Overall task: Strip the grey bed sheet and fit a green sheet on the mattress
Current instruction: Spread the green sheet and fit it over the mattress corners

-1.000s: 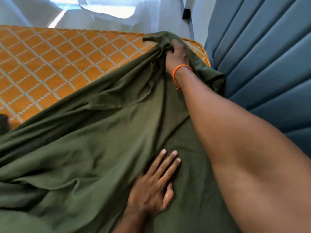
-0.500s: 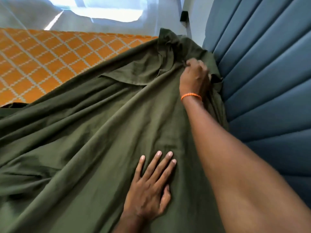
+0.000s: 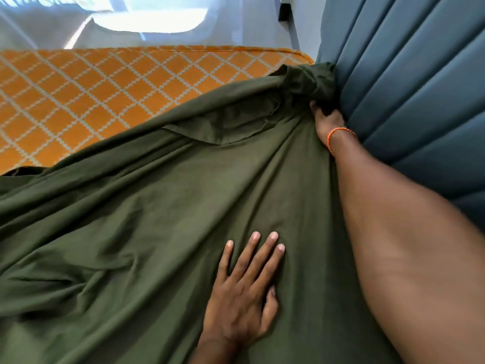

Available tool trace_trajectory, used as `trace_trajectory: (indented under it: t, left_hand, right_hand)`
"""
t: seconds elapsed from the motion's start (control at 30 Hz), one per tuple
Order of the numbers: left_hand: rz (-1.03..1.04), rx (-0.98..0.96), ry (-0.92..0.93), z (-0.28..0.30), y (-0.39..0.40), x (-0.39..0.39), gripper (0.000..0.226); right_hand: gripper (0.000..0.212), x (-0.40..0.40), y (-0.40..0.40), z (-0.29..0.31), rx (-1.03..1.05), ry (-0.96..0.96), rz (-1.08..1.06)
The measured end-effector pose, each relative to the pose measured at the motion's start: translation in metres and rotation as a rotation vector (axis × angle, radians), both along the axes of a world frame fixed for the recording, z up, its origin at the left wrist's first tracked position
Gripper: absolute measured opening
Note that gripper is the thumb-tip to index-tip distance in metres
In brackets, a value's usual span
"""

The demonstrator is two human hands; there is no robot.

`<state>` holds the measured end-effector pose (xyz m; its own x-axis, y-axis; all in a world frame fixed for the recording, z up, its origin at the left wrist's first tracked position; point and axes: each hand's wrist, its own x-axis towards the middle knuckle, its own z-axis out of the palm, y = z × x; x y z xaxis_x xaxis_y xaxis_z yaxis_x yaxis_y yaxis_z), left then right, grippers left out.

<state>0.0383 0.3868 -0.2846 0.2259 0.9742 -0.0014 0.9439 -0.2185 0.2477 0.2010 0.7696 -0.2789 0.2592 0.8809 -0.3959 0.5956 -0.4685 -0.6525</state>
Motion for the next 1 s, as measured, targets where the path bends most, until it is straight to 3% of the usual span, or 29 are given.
trace_trajectory:
  t: [0.1, 0.2, 0.3, 0.37, 0.47, 0.6, 0.73, 1.0]
  left_hand:
    - [0.0, 0.006, 0.007, 0.0, -0.001, 0.001, 0.084]
    - [0.0, 0.002, 0.021, 0.0, 0.0, 0.002, 0.086]
    - [0.003, -0.004, 0.032, -0.001, 0.0, 0.002, 0.086]
    - [0.004, 0.002, 0.032, -0.002, -0.001, 0.002, 0.085]
    - [0.001, 0.014, 0.021, -0.005, -0.001, 0.002, 0.083]
    - [0.014, 0.029, 0.019, -0.006, -0.006, 0.004, 0.081]
    - [0.003, 0.066, 0.048, -0.008, -0.008, 0.004, 0.079]
    - [-0.083, 0.081, 0.121, -0.003, -0.002, 0.003, 0.07]
  right_hand:
    - [0.077, -0.009, -0.007, 0.005, 0.014, -0.176, -0.045]
    - [0.061, -0.019, -0.046, 0.008, 0.182, -0.343, -0.02]
    - [0.059, -0.03, -0.139, -0.004, 0.385, -0.458, 0.059]
    - [0.057, -0.034, -0.216, -0.004, 0.438, -0.435, 0.115]
    - [0.053, -0.035, -0.329, 0.005, 0.42, -0.368, 0.173]
    - [0.063, -0.008, -0.436, 0.012, 0.205, -0.606, 0.189]
    - [0.069, 0.008, -0.437, 0.004, 0.11, -0.76, 0.277]
    - [0.069, 0.01, -0.418, -0.019, 0.251, -0.726, 0.219]
